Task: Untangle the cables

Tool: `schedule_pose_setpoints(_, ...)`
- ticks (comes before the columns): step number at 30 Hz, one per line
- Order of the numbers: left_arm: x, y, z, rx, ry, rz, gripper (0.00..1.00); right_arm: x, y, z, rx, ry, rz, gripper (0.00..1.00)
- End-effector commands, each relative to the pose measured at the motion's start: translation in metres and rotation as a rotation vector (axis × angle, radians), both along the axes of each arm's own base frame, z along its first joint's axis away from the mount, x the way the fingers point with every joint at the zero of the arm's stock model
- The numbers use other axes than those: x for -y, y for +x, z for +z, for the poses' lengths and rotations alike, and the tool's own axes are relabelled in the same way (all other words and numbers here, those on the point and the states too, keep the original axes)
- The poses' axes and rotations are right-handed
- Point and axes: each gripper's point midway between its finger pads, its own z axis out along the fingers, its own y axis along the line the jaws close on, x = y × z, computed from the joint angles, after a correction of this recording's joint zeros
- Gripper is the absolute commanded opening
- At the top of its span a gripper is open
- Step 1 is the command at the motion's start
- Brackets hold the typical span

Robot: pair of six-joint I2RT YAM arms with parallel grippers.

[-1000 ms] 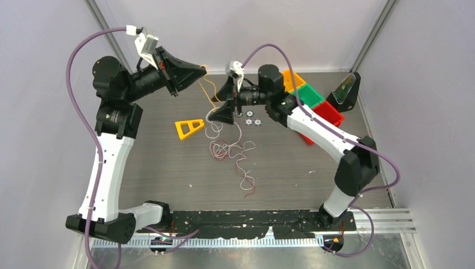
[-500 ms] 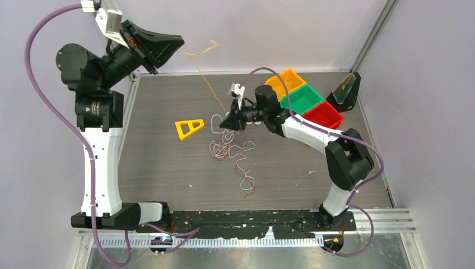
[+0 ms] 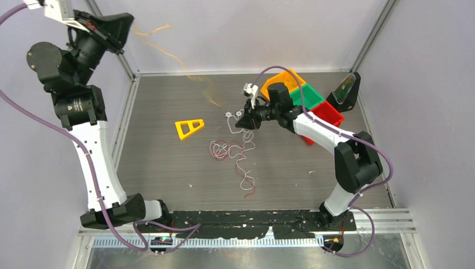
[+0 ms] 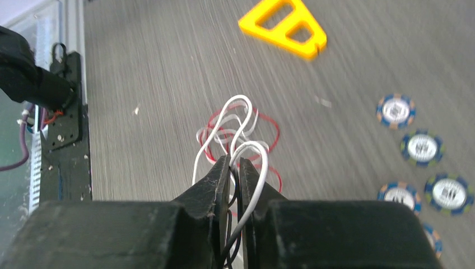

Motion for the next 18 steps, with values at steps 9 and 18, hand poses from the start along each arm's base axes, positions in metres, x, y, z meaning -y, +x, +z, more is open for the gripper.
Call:
schedule_pose_setpoints(9, -0.012, -0.011, -0.005, 0.053, -0.033, 0.035, 0.0, 0.035, 0.007, -0.025, -0.121, -0.134, -0.059, 0.06)
schedule_pose_setpoints(18, 0.014, -0.017, -0.138, -0.19, 0.032, -0.098, 0.0, 0.078, 0.052, 0.061, -0.013, -0.031, -0.193, 0.05)
